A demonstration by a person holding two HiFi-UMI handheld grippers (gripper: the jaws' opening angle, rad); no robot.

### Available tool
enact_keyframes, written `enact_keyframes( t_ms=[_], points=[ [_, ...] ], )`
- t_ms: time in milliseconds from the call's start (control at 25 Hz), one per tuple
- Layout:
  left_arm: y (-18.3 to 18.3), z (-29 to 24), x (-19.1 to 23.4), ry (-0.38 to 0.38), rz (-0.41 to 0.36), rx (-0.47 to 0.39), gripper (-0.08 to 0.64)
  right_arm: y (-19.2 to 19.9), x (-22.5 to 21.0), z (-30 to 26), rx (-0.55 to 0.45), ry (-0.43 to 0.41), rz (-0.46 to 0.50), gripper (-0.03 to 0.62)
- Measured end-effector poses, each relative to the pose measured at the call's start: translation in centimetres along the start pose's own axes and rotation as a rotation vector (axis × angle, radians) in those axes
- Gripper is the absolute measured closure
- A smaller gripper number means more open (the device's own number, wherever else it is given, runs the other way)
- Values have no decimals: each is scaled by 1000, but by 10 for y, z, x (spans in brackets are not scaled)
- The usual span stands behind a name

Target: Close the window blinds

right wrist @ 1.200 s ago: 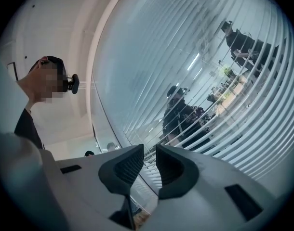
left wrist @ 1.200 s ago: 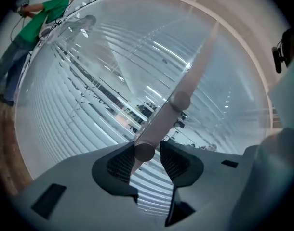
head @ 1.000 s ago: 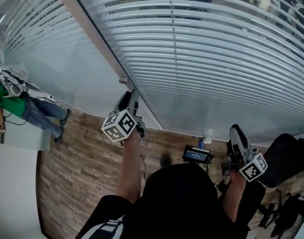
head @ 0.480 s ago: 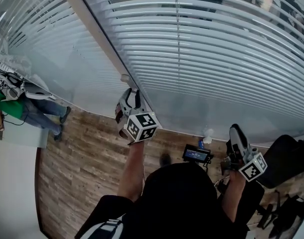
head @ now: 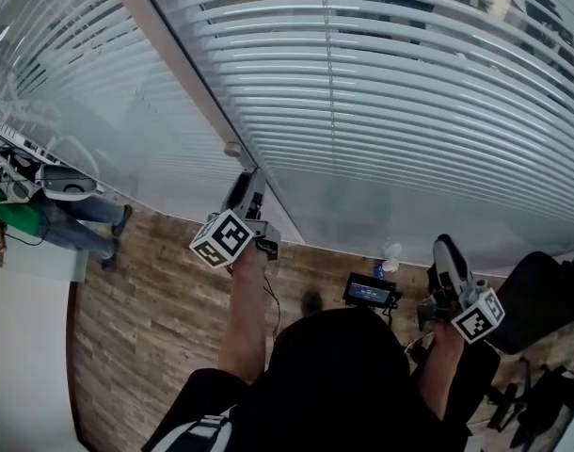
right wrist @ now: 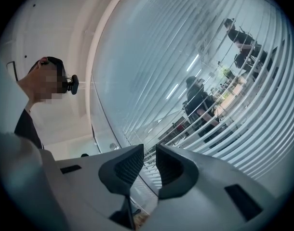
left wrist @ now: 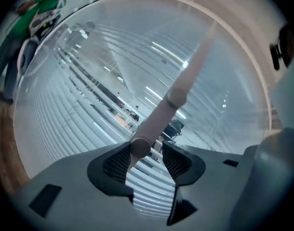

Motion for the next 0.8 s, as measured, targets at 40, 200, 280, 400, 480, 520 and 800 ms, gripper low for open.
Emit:
enact_keyframes(
  t_ms=[40,200,280,400,480,520,800],
  points=[
    [0,0,3,13,64,-11,354,0,0,0,0,0,0,520],
    [1,1,8,-25,74,-16,422,0,0,1,1,-3,0,520],
    [-2,1,3,-76,-102,13,423,-1,0,1,2,-3,2,520],
    [-2,-2,-14,-167,-467,88,423,-1,0,0,2,-1,2,520],
    [1,-4,-21,-216,-670,124,423,-1,0,0,2,0,1,520],
    [2,-5,-23,-235,-752,136,423,-1,-1,0,2,1,0,520],
    [11,-10,-31,-306,-1104,187,423,1,-1,-1,3,0,-2,520]
  ],
)
Point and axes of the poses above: the fingertips, and each gripper's own axes: z backward along the fingers, x to its left, y out of its underside, the point moved 9 cm from there along z, backward along the fingers, and after that the axes turned 4 degrees about -x, right-handed, at the moved point
